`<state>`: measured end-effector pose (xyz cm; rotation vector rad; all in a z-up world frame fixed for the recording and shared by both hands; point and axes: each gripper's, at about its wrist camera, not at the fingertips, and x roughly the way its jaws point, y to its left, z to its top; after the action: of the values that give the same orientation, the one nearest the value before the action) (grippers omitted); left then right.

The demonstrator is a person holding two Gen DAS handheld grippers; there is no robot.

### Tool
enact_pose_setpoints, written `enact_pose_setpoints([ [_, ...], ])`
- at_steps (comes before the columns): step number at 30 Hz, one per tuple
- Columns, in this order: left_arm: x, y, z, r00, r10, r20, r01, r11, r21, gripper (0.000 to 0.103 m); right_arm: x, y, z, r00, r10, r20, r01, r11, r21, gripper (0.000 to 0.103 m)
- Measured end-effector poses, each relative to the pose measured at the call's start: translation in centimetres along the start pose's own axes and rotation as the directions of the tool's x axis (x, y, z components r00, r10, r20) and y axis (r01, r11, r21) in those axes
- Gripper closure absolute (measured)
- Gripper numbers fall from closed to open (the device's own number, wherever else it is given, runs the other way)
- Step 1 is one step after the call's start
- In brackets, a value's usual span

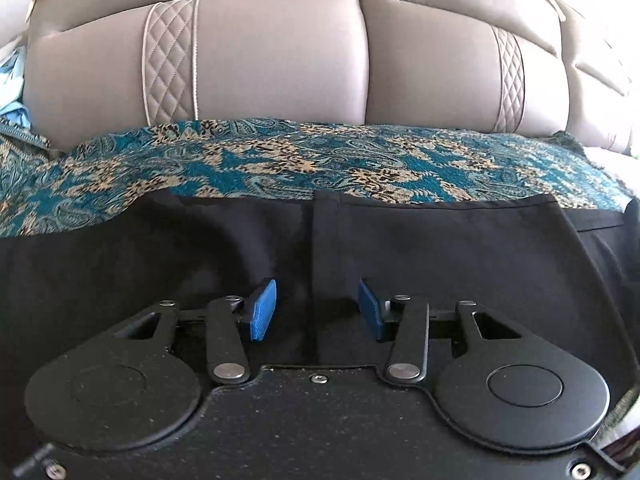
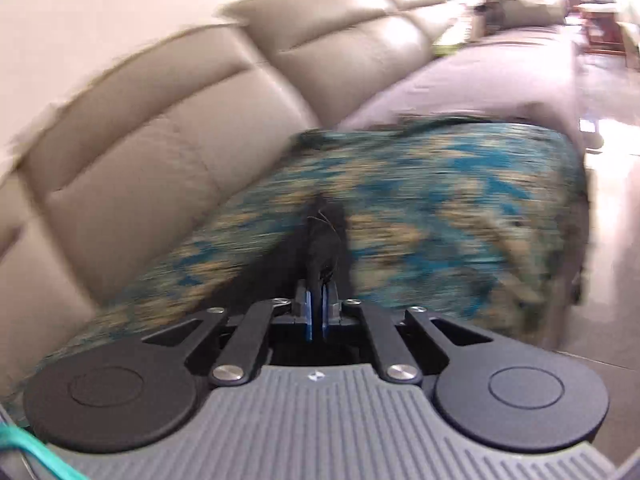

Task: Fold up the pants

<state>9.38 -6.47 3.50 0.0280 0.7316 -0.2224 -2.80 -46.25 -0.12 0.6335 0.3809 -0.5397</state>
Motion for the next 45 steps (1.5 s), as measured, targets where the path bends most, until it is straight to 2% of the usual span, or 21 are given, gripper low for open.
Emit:
enact_pose_setpoints([
  [3, -1.4, 1.3, -0.3, 1.0, -0.009, 0.011, 0.01, 0.999, -0.037, 0.059, -1.3, 6.3, -1.9, 0.986, 0.154, -0.068, -0.163, 0.97, -0.177, 0.097],
  [5, -2.4, 2.4, -0.5, 1.0, -0.002, 0.022, 0.003, 0.998, -0.062, 0.059, -2.6, 11.0, -4.7, 0.955, 0.255, -0.151, -0.291, 0.9, -0.323, 0.096],
  [7, -3.4, 3.6, -0.8, 0.999, 0.011, 0.03, -0.008, 0.996, -0.085, 0.059, -3.9, 14.8, -8.5, 0.895, 0.353, -0.272, -0.44, 0.797, -0.413, 0.096],
  [10, -4.7, 5.4, -1.2, 0.999, 0.032, 0.031, -0.028, 0.994, -0.107, 0.059, -5.5, 18.3, -14.0, 0.807, 0.407, -0.429, -0.584, 0.661, -0.471, 0.096],
  [12, -5.3, 6.3, -1.5, 0.999, 0.038, 0.022, -0.035, 0.993, -0.115, 0.059, -5.9, 19.4, -17.1, 0.76, 0.405, -0.508, -0.639, 0.607, -0.472, 0.096],
  [13, -5.6, 6.8, -1.7, 0.999, 0.036, 0.017, -0.033, 0.992, -0.123, 0.059, -6.2, 19.6, -17.9, 0.751, 0.407, -0.52, -0.649, 0.6, -0.468, 0.095],
  [16, -6.1, 7.7, -2.3, 1.0, 0.016, 0.007, -0.015, 0.989, -0.147, 0.059, -7.2, 20.2, -18.8, 0.77, 0.412, -0.487, -0.635, 0.57, -0.522, 0.087],
  [19, -6.3, 7.8, -2.4, 1.0, -0.031, 0.005, 0.031, 0.986, -0.166, 0.059, -7.6, 20.0, -18.4, 0.749, 0.434, -0.5, -0.657, 0.579, -0.483, 0.08],
  [22, -6.4, 7.3, -1.6, 0.989, -0.144, 0.02, 0.145, 0.975, -0.169, 0.058, -7.8, 19.5, -18.3, 0.74, 0.443, -0.506, -0.668, 0.574, -0.475, 0.075],
  [23, -6.5, 6.8, -1.1, 0.984, -0.178, 0.022, 0.179, 0.973, -0.147, 0.057, -8.1, 19.2, -18.2, 0.737, 0.449, -0.506, -0.672, 0.57, -0.473, 0.073],
  [24, -6.4, 5.9, -0.5, 0.977, -0.214, 0.02, 0.214, 0.971, -0.102, 0.054, -8.4, 18.9, -18.3, 0.736, 0.453, -0.503, -0.673, 0.566, -0.476, 0.063],
  [25, -6.3, 5.0, 0.0, 0.971, -0.237, 0.013, 0.238, 0.97, -0.054, 0.048, -8.9, 18.6, -18.3, 0.738, 0.456, -0.497, -0.672, 0.563, -0.481, 0.049],
  [28, -5.5, 1.4, 1.0, 0.958, -0.285, -0.002, 0.284, 0.953, 0.107, 0.036, -10.0, 18.3, -18.8, 0.744, 0.471, -0.473, -0.667, 0.55, -0.502, 0.039],
  [30, -4.6, -1.0, 1.3, 0.954, -0.298, -0.021, 0.296, 0.936, 0.191, 0.031, -10.3, 18.5, -19.4, 0.761, 0.46, -0.457, -0.649, 0.532, -0.545, 0.037],
  [33, -2.3, -3.9, 1.8, 0.947, -0.302, -0.109, 0.321, 0.912, 0.256, 0.031, -10.6, 19.0, -20.3, 0.784, 0.439, -0.439, -0.62, 0.514, -0.593, 0.036],
  [35, -0.9, -5.1, 1.9, 0.935, -0.309, -0.176, 0.347, 0.902, 0.256, 0.027, -10.7, 18.9, -20.6, 0.783, 0.442, -0.438, -0.621, 0.516, -0.59, 0.033],
  [37, -0.1, -5.8, 1.7, 0.931, -0.305, -0.2, 0.349, 0.903, 0.249, 0.02, -10.7, 18.7, -20.7, 0.777, 0.448, -0.442, -0.629, 0.524, -0.575, 0.032],
  [41, 1.3, -7.1, 1.2, 0.957, -0.219, -0.19, 0.269, 0.917, 0.295, 0.02, -10.7, 18.5, -20.8, 0.773, 0.455, -0.441, -0.634, 0.534, -0.559, 0.031],
  [42, 1.5, -7.3, 1.1, 0.964, -0.196, -0.178, 0.244, 0.917, 0.314, 0.025, -10.7, 18.4, -20.7, 0.772, 0.457, -0.442, -0.635, 0.537, -0.555, 0.031],
  [44, 1.9, -7.3, 1.0, 0.979, -0.137, -0.153, 0.182, 0.924, 0.337, 0.043, -10.7, 18.4, -20.9, 0.773, 0.455, -0.441, -0.634, 0.533, -0.561, 0.031],
  [45, 2.0, -7.2, 1.1, 0.983, -0.115, -0.141, 0.156, 0.932, 0.328, 0.058, -10.9, 18.3, -20.9, 0.773, 0.457, -0.44, -0.634, 0.531, -0.562, 0.031],
])
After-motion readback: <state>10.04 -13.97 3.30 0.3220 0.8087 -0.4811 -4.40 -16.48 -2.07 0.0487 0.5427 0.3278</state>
